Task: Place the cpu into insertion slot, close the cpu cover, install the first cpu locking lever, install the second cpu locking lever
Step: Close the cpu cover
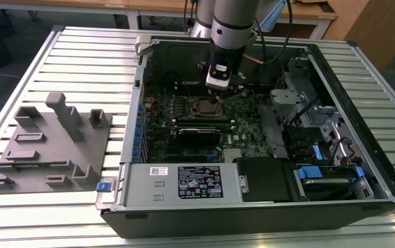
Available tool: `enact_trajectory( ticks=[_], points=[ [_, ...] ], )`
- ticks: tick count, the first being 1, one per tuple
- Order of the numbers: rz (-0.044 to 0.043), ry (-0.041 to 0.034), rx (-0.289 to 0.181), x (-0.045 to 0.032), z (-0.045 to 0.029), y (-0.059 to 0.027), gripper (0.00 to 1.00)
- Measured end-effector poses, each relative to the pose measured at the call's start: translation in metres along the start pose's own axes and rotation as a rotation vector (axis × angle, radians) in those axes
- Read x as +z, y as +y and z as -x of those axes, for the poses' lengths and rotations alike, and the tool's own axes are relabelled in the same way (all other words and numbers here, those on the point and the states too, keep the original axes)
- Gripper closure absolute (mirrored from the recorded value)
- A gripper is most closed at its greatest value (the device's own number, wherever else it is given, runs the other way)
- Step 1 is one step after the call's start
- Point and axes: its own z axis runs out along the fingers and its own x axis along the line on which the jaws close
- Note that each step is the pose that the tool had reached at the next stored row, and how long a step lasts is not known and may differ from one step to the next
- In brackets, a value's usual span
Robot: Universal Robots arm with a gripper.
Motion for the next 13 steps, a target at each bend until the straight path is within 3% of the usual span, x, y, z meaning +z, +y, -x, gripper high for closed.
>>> enact_trajectory(
  ticks=[13],
  points=[
    [-0.0014,-0.0052,-0.236,0.0000,0.0000,0.0000,0.90]
  ],
)
